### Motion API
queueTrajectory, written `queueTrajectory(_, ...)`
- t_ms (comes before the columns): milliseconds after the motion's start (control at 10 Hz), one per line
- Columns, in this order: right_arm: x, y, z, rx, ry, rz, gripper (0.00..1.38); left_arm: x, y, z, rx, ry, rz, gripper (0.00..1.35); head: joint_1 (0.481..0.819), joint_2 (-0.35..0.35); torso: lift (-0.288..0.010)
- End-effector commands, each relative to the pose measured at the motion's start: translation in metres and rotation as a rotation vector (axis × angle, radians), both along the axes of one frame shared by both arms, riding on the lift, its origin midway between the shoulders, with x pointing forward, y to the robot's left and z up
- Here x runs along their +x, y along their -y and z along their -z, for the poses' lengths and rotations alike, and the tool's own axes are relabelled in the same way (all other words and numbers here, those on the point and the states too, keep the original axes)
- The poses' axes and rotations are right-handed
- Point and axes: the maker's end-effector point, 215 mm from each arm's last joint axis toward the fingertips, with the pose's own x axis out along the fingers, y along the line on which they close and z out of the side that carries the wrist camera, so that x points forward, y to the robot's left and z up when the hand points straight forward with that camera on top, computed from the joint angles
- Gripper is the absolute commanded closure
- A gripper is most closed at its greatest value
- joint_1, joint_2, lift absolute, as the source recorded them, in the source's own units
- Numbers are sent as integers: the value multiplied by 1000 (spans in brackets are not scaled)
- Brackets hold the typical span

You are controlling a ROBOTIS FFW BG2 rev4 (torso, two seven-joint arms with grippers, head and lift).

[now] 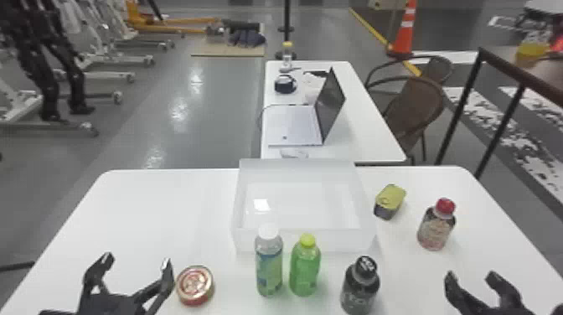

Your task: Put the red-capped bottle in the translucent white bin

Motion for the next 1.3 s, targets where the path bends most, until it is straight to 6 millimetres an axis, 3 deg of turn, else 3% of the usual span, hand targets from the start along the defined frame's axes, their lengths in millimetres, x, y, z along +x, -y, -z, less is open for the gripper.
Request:
queueTrajectory(0,4,6,5,-7,-1,9,475,0,0,-1,-3,3,-1,231,549,0,-100)
queueTrajectory(400,26,24,24,-50,-11,33,475,1,1,-2,-10,14,-1,231,549,0,-100)
queueTrajectory(800,47,52,29,-101,-13,76,472,2,1,-3,-18,21,-3,231,549,0,-100)
queueTrajectory(1200,69,63,39,-97,-22,85,458,1,0,-7,-21,37,-5,231,549,0,-100)
